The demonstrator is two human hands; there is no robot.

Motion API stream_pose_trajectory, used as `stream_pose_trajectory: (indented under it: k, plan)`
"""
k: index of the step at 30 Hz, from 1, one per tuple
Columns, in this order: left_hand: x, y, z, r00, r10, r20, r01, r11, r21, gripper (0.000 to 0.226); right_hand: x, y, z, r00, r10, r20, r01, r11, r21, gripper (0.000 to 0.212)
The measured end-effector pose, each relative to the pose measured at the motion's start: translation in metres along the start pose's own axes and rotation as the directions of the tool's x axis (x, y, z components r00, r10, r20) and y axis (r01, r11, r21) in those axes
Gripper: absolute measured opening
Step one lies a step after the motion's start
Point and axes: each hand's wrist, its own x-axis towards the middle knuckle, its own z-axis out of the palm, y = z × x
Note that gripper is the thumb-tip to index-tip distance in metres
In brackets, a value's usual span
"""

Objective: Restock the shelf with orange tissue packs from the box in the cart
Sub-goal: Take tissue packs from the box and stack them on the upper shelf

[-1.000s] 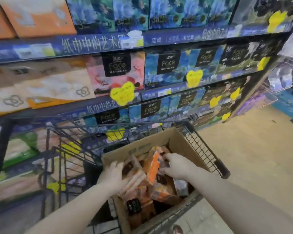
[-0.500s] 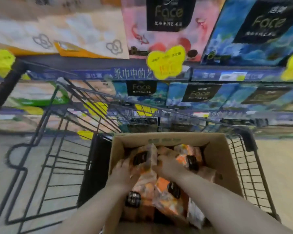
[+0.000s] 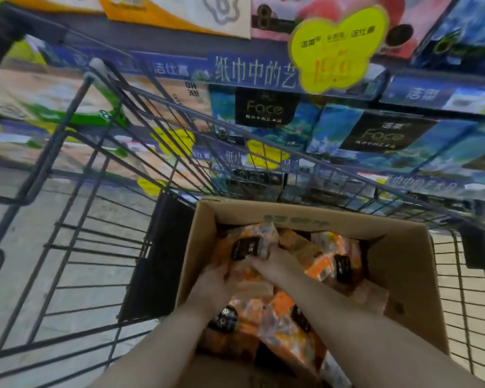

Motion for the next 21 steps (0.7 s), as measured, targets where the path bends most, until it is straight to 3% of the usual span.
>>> stream_pose_trajectory:
  k: [3, 8, 14, 17, 19, 21]
  plan:
    - [-0.002, -0.006, 0.001, 0.998, -0.012, -0.063, 0.009, 0.999, -0.053, 0.047, -0.008, 0.005, 0.009, 0.995, -0.066, -0.074, 0.070, 0.996, 0.047, 0.070]
    - [-0.012, -0.002, -0.001, 0.996, -0.052, -0.068, 0.039, 0.982, -0.184, 0.035, -0.032, 0.012, 0.014, 0.978, -0.119, -0.173, 0.174, 0.922, 0.347, 0.071]
    - [-0.024, -0.003, -0.003, 0.982, -0.182, -0.044, 0.154, 0.921, -0.358, 0.074, -0.055, 0.025, 0.002, 0.970, -0.118, -0.213, 0.226, 0.766, 0.602, 0.061]
    - [-0.032, -0.003, 0.002, 0.983, -0.180, 0.036, 0.170, 0.817, -0.551, 0.092, -0.075, 0.035, -0.009, 0.963, -0.142, -0.230, 0.260, 0.720, 0.644, 0.052]
    - [-0.046, 0.007, 0.004, 0.989, -0.146, 0.028, 0.134, 0.796, -0.590, 0.073, -0.088, 0.039, -0.020, 0.953, -0.157, -0.261, 0.292, 0.715, 0.635, 0.049]
    - [-0.059, 0.018, 0.002, 0.992, -0.109, -0.068, 0.050, 0.815, -0.577, 0.064, -0.103, 0.038, -0.034, 0.950, -0.159, -0.269, 0.299, 0.713, 0.634, 0.052]
